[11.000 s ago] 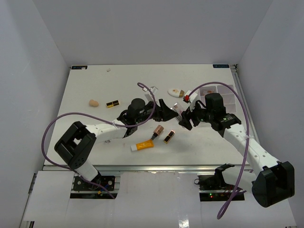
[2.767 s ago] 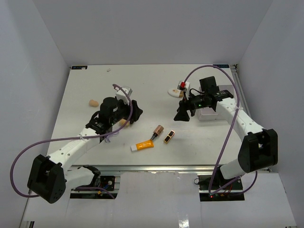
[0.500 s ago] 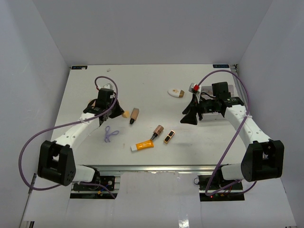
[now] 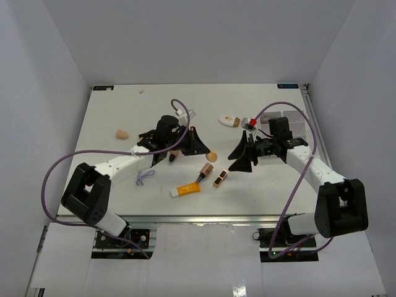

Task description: Organize the makeup

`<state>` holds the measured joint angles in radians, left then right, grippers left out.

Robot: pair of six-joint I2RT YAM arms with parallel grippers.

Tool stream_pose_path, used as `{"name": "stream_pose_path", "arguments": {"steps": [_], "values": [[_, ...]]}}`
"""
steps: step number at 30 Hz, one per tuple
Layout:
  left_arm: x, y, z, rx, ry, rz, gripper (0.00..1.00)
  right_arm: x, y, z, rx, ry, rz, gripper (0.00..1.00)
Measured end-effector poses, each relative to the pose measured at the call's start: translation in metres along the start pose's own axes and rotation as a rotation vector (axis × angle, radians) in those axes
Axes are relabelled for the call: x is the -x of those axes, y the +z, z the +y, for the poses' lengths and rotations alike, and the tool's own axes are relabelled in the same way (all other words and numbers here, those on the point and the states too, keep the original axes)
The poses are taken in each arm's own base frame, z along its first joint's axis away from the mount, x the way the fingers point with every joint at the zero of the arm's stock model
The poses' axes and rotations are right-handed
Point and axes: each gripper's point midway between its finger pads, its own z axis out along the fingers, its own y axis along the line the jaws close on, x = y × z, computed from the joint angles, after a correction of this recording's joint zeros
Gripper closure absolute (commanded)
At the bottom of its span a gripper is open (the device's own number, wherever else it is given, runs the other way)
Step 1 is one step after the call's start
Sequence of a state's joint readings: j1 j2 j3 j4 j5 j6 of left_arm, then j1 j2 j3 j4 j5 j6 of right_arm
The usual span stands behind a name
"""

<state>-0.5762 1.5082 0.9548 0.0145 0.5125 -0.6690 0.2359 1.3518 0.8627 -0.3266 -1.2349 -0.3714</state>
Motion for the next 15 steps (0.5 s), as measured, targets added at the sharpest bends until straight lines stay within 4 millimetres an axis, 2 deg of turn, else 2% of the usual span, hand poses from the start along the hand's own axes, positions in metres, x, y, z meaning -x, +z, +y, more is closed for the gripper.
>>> {"name": "stream_pose_path", "arguments": {"steps": [3,8,15], "values": [[0.003,0.010,-0.016,-0.057,0.009,0.000,1.00,0.004,0.001,-0.005,-0.021,0.014,-0.011,0.14],[0.012,0.019,-0.032,-0.116,0.012,-0.027,1.00,0.012,0.001,-0.016,-0.074,0.019,-0.024,0.17],[-0.005,0.038,-0.040,-0.146,-0.014,0.025,1.00,0.010,0.001,-0.029,-0.126,0.050,-0.024,0.25]]}}
